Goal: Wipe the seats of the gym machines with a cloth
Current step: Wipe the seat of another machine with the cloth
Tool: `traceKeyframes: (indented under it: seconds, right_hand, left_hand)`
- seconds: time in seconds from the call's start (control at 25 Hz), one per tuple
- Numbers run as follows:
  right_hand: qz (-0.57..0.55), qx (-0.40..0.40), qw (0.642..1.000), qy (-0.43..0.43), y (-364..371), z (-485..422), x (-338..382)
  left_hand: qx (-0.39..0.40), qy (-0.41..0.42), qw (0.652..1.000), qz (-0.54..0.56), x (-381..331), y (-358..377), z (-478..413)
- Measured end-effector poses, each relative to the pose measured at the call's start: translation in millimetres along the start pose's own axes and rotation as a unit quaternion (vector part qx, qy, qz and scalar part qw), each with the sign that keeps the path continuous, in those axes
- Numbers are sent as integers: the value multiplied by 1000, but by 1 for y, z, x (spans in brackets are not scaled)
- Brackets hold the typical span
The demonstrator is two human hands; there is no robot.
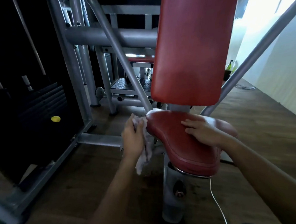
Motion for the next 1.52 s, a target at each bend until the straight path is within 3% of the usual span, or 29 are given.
traceKeyframes:
  seconds: [0.2, 0.44, 0.52, 0.64, 0.72, 0.84, 0.88, 1.0, 1.08, 1.2, 1.36, 1.52]
  right_hand:
    - [72, -25, 987, 140, -2, 31, -30]
    - [69, -24, 990, 122, -3, 37, -20]
    - [66, -29, 992, 107, -3, 37, -19]
    - [45, -42, 996, 62, -5, 36, -19]
    - [-53, -80, 994, 55, -10, 34, -22]
    - [-205, -152, 966, 36, -23, 34, -26]
    - [-217, -160, 963, 24, -31, 35, -24]
    - [-197, -142, 970, 11, -49, 37, -15]
    - [-125, -127, 984, 15, -51, 34, -11]
    - [-40, -118, 992, -8, -40, 21, 9]
    - [20, -9, 998, -53, -7, -4, 37]
    - [-41, -76, 993, -85, -16, -4, 27]
  left_hand:
    - [57, 112, 992, -13, -76, 21, -7]
    - [153, 94, 980, -84, -99, 58, -23]
    - [176, 61, 981, -56, -100, 65, -31]
    - [204, -53, 974, 80, -100, 82, -50]
    - [222, -140, 958, 116, -91, 100, -58]
    - [284, -211, 933, 60, -70, 125, -58]
    - [307, -188, 933, 3, -69, 126, -56]
    - [370, 9, 905, -210, -80, 112, -56]
    - [350, 58, 906, -230, -78, 91, -57]
    - [277, 57, 932, -225, -51, 62, -69]
    - [297, 34, 918, -261, -9, 49, -66]
    - [331, -25, 927, -177, -8, 55, -54]
Point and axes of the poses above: each hand's wrist, its own z-axis away from the middle knuckle, its own y-axis out of the palm, x = y × z, the point moved 5 cm from there along -z, towards the middle knuckle, and after that the axes turned 3 degrees about z, right-handed, at the moved point
